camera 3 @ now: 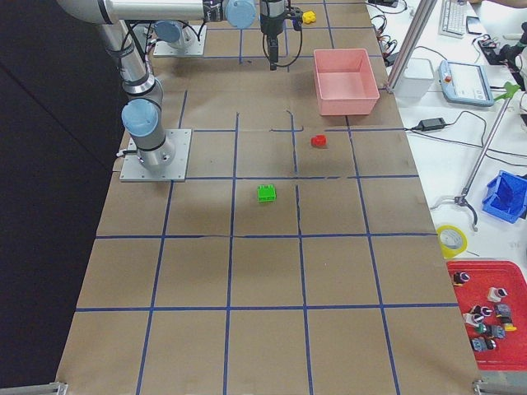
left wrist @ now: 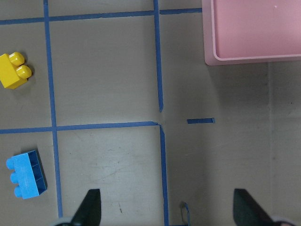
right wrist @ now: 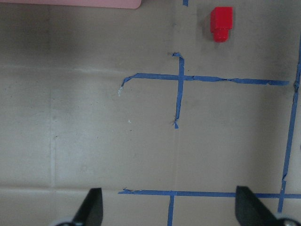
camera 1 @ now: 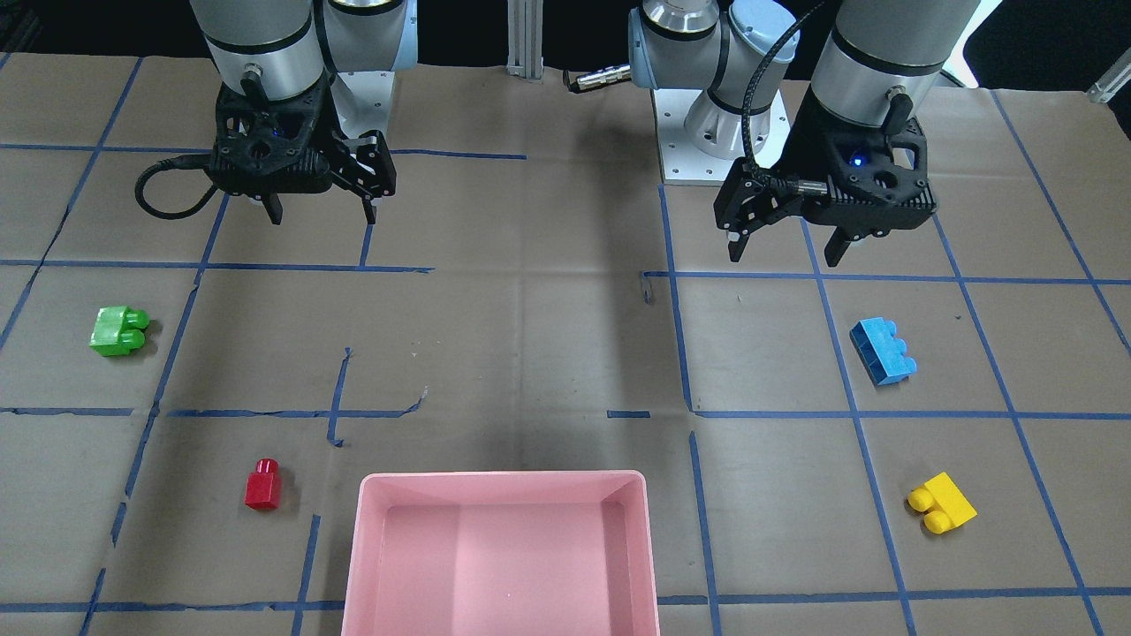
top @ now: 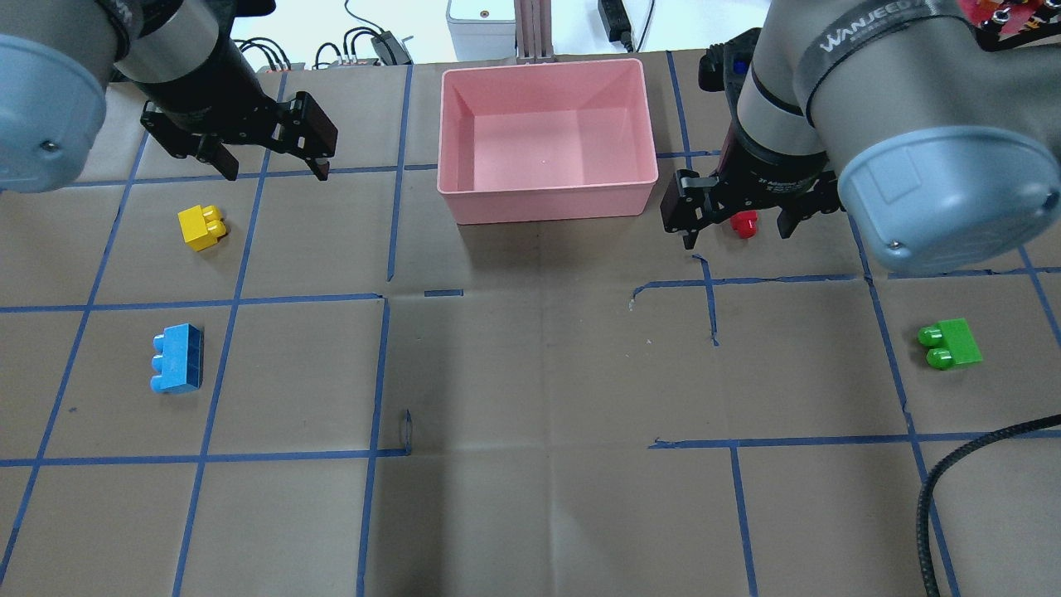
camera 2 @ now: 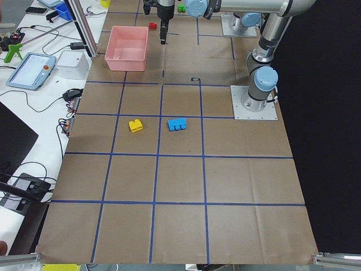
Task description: Put all blocks into box
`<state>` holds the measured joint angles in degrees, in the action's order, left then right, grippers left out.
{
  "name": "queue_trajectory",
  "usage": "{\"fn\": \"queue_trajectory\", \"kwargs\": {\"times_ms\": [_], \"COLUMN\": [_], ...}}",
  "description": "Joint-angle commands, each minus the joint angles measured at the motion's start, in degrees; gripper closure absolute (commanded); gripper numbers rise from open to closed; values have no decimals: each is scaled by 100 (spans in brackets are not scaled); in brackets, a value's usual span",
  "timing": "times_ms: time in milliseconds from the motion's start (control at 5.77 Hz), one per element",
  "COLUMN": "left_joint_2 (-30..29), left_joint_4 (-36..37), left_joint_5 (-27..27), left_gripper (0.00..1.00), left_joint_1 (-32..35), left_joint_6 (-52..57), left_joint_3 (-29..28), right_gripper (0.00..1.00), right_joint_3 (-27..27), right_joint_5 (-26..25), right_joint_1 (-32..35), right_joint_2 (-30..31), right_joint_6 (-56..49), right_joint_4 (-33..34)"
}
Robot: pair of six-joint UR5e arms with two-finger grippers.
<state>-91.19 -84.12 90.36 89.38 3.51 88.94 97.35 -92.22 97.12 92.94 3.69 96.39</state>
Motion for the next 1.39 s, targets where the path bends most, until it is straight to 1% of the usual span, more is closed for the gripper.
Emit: {"fn": "queue_trajectory", "kwargs": {"times_ms": [0,866,1039,1213], "left_joint_2": [13,48,57,66], "left_joint_4": [-8,-35,-35,-69], "left_joint_5": [-1,8,25,8], "left_gripper": [0,0,0,0], "left_joint_1": [0,-17,-209,-724], "left_joint_6": [0,96,123,254], "left_joint_3": [9,9,18,18], "right_gripper": [0,0,0,0], "right_joint_3": [11,38,116,135], "right_joint_5": [29,20,12,-49], "right_joint_1": [-17,-17,-43,-200], "right_joint_2": [5,-12,5,-12], "right_joint_6": [0,-18,-113,-471], "right_joint_4": [38,56,64,73]}}
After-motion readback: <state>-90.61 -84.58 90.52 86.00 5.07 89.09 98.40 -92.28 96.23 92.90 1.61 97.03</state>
